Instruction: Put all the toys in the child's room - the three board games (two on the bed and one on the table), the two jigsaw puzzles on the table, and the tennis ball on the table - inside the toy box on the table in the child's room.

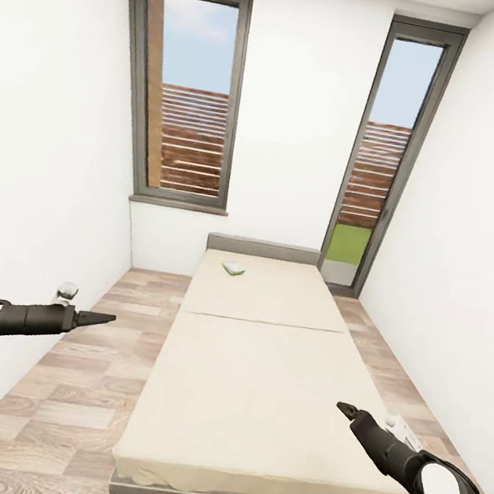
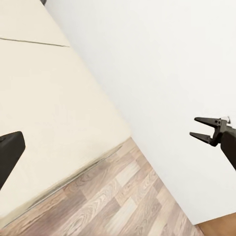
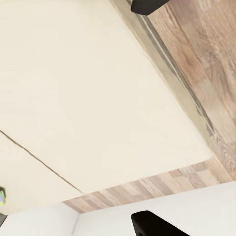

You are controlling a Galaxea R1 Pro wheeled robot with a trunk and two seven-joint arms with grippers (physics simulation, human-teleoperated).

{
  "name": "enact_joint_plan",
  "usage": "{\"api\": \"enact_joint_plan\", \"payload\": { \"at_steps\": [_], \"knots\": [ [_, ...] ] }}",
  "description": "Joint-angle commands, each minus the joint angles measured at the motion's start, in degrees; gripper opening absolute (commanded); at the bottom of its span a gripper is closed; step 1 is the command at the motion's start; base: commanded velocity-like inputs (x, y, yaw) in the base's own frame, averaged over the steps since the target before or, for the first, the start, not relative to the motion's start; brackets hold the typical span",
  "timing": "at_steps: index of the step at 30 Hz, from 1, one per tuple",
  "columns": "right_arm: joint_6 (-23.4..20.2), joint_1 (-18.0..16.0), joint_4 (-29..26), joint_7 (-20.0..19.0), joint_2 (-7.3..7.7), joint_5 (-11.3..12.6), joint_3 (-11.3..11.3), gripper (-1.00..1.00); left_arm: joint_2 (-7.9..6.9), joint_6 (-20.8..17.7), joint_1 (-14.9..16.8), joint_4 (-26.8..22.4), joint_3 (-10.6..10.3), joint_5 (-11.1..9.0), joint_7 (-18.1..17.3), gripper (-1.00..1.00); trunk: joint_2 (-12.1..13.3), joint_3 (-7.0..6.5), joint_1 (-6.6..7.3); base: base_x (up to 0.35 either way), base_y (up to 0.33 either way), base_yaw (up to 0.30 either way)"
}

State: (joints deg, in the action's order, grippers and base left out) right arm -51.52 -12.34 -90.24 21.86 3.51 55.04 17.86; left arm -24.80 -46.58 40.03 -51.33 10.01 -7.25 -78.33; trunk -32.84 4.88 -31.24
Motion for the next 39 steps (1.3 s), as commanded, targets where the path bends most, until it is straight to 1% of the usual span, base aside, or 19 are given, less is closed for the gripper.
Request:
{"api": "enact_joint_plan", "payload": {
  "at_steps": [1, 7, 15, 30, 39],
  "knots": [
    [-0.2, -0.1, 0.0, 0.6, -0.05, 0.6, 0.0, 1.00, -0.04, -0.6, 0.0, 0.0, 0.0, -0.1, -0.1, 1.00, -0.1, 0.12, -0.03, 0.017, 0.000, -0.067],
    [-0.1, -0.1, 0.0, 0.6, -0.31, 0.6, 0.0, 1.00, -0.13, -0.5, 0.0, -0.2, 0.1, -0.1, 0.0, 1.00, -0.1, 0.18, -0.03, 0.052, 0.026, -0.157],
    [-0.1, -0.1, 0.0, 0.6, -0.24, 0.6, 0.0, 1.00, -0.15, -0.5, 0.0, -0.6, 0.2, -0.1, 0.0, 1.00, -0.1, 0.33, -0.03, 0.198, 0.148, -0.249],
    [-0.1, -0.1, 0.1, 0.6, -0.46, 0.4, 0.0, 1.00, -0.23, -0.5, 0.0, -1.0, 0.1, -0.1, -0.2, 1.00, -0.1, 0.66, -0.03, 0.227, 0.206, -0.272],
    [-0.1, -0.1, 0.1, 0.6, -0.51, 0.3, 0.0, 1.00, -0.25, -0.5, 0.0, -1.0, 0.1, -0.1, -0.3, 1.00, -0.1, 0.84, -0.03, 0.059, 0.269, -0.246]
  ]
}}
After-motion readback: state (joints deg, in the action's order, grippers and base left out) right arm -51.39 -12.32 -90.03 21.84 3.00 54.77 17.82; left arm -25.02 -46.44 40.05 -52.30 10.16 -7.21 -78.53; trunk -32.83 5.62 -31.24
